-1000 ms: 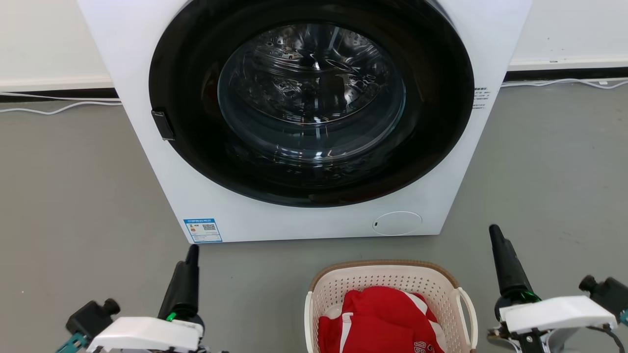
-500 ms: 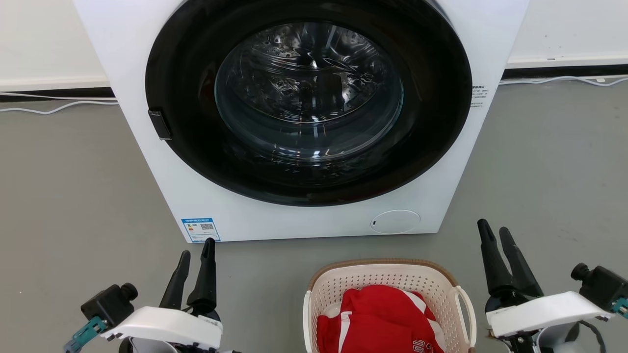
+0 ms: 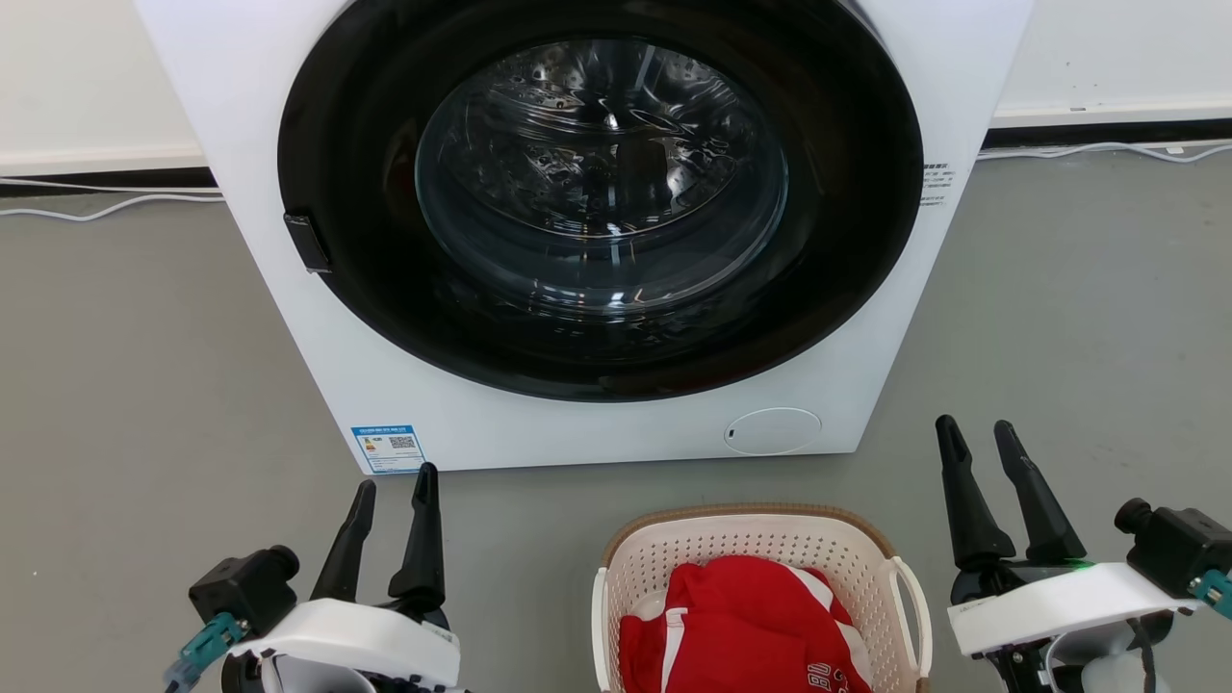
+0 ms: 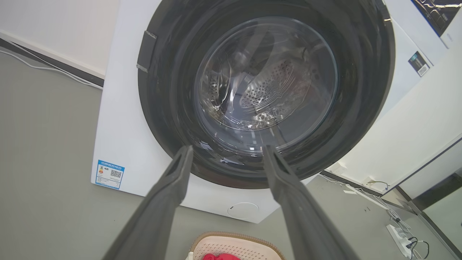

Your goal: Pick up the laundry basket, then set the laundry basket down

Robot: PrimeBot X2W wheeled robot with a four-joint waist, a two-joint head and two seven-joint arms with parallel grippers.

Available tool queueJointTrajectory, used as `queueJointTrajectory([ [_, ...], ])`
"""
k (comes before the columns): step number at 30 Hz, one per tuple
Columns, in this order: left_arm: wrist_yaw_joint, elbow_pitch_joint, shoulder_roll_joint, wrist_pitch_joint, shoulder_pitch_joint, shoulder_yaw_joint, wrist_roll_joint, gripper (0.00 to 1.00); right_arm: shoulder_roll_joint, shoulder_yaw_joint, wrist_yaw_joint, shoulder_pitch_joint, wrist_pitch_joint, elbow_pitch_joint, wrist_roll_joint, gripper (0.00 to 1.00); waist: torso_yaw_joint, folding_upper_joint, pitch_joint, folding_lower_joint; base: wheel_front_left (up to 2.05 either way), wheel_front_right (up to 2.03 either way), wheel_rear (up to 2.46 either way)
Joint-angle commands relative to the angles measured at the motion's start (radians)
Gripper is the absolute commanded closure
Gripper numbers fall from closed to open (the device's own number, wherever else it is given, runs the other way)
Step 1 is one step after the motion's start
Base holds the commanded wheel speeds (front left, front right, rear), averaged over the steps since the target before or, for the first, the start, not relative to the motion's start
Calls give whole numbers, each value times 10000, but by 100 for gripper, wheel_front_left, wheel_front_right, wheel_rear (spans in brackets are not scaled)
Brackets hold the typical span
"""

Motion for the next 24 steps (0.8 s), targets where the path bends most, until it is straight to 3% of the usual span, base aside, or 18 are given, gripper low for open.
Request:
queueJointTrajectory([
  [1,117,-388,80,-138,-563,123,398,0,-62,87,2,-429,-199,-204,-421,0,-3,0,1,0,0,0,0],
  [24,512,-1024,118,-812,-616,-266,2776,0,-82,129,2,-635,-873,-164,-3136,0,-82,0,51,0,0,0,0],
])
